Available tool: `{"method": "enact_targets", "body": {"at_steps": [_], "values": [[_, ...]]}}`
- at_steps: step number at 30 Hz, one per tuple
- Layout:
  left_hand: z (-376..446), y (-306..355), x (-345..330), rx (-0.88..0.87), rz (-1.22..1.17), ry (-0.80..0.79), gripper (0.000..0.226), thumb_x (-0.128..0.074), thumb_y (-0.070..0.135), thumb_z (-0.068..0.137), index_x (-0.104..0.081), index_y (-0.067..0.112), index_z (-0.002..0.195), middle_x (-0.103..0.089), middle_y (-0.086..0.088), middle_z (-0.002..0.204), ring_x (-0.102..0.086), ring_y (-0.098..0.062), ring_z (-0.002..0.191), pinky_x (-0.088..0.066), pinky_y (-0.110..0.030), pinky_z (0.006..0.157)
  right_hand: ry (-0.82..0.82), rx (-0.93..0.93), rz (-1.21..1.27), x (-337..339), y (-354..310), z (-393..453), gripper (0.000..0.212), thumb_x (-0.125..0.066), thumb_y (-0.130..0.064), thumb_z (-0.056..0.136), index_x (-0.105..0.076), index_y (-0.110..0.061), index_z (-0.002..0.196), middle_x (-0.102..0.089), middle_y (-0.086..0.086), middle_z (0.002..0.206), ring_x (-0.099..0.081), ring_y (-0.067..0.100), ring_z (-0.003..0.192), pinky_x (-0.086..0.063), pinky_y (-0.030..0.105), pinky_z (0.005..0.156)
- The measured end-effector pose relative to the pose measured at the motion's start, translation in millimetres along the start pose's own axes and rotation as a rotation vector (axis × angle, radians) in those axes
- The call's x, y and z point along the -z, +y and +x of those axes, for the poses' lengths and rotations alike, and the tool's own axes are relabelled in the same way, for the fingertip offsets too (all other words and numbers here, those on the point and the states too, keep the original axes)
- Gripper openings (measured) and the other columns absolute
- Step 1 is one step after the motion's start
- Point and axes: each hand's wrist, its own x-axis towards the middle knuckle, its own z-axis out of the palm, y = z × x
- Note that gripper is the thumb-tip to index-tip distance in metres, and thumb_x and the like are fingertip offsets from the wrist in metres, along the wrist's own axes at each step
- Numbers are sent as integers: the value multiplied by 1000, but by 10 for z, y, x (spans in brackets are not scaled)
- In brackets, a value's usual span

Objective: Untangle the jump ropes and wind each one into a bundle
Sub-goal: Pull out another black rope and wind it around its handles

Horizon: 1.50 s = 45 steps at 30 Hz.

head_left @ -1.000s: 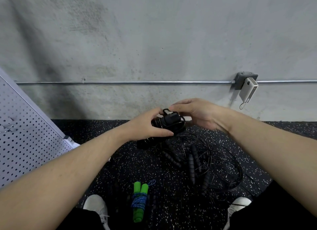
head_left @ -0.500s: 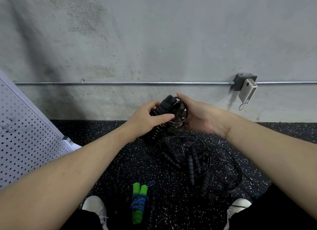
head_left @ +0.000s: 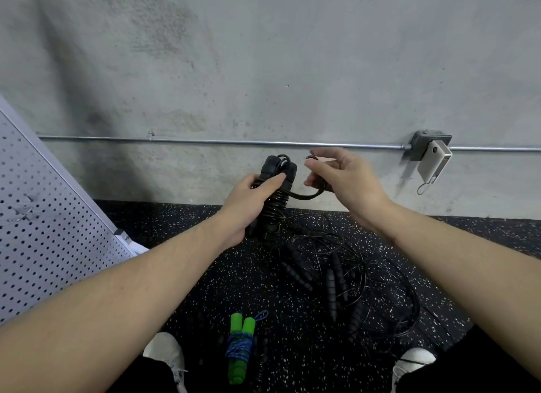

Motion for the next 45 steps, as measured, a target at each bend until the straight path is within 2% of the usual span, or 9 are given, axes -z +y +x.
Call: {"method": "enact_targets", "body": {"at_steps": [8, 14, 17, 20, 26, 32, 36, 41, 45], "values": [[-43, 61, -49, -27, 81, 21, 35, -59, 56, 97, -63, 23, 107, -72, -3, 88, -69, -19, 72, -58, -33, 57, -59, 55, -227, -15, 16, -26, 25, -82, -17, 82, -66, -6, 98, -76, 5, 76, -71, 11, 68, -56, 21, 70], [-67, 92, -72, -35, 76, -13, 40, -38, 44, 102, -65, 14, 104, -63, -4, 85, -60, -21, 75, -52, -35, 58, -57, 123, -235, 29, 7, -19, 19, -84, -15, 78, -68, -12, 86, -74, 3, 74, -65, 9, 61, -52, 19, 64], [-52, 109, -54, -36, 82, -14, 30, -46, 42, 101, -67, 20, 101, -69, -2, 88, -66, -21, 79, -55, -37, 66, -51, 182, -254, 39, 9, -48, 17, -84, -13, 78, -70, -10, 87, -74, 11, 76, -63, 9, 60, -52, 20, 64], [-36, 108, -55, -56, 47, -37, 20, -57, 36, 98, -66, 18, 100, -71, -6, 90, -67, -25, 80, -58, -44, 75, -72, 231, -255, 50, -16, -51, 15, -84, -11, 78, -71, -9, 86, -72, 2, 70, -61, 7, 59, -49, 18, 62], [-39, 53, -123, -62, 0, -96, 14, -64, 33, 96, -65, 19, 95, -71, 3, 76, -67, -18, 72, -57, -40, 73, -65, 278, -280, 51, -21, -26, 15, -86, -17, 75, -72, -19, 76, -72, -6, 72, -61, 8, 63, -49, 21, 64], [-54, 73, -80, -3, -69, -96, 27, -68, 42, 93, -66, 18, 107, -73, -5, 87, -68, -23, 76, -57, -41, 68, 50, 407, -486, -56, 11, -68, 10, -80, -31, 84, -77, -28, 92, -68, -19, 81, -56, -6, 74, -39, 9, 67], [-20, 46, -32, 35, -72, -85, 33, -64, 46, 95, -64, 19, 114, -72, -7, 90, -68, -26, 75, -55, -36, 60, -28, 468, -726, -80, 59, -46, 25, -64, -29, 98, -72, -18, 119, -63, -12, 93, -55, 5, 91, -37, 5, 79], [30, 22, 31, 14, -22, -83, 16, -64, 39, 94, -64, 25, 100, -72, -9, 94, -67, -30, 81, -57, -46, 73, -115, 230, -511, -35, -34, -20, 18, -70, -19, 93, -74, -20, 111, -71, -13, 96, -60, -13, 81, -40, 3, 74], [42, 15, 18, -41, 28, -112, 16, -73, 39, 86, -66, 26, 92, -72, -3, 90, -66, -23, 83, -55, -44, 82, -120, 17, -226, 42, -28, 9, 16, -80, -10, 81, -74, -22, 91, -73, -7, 86, -60, -9, 65, -42, 7, 61]]}}
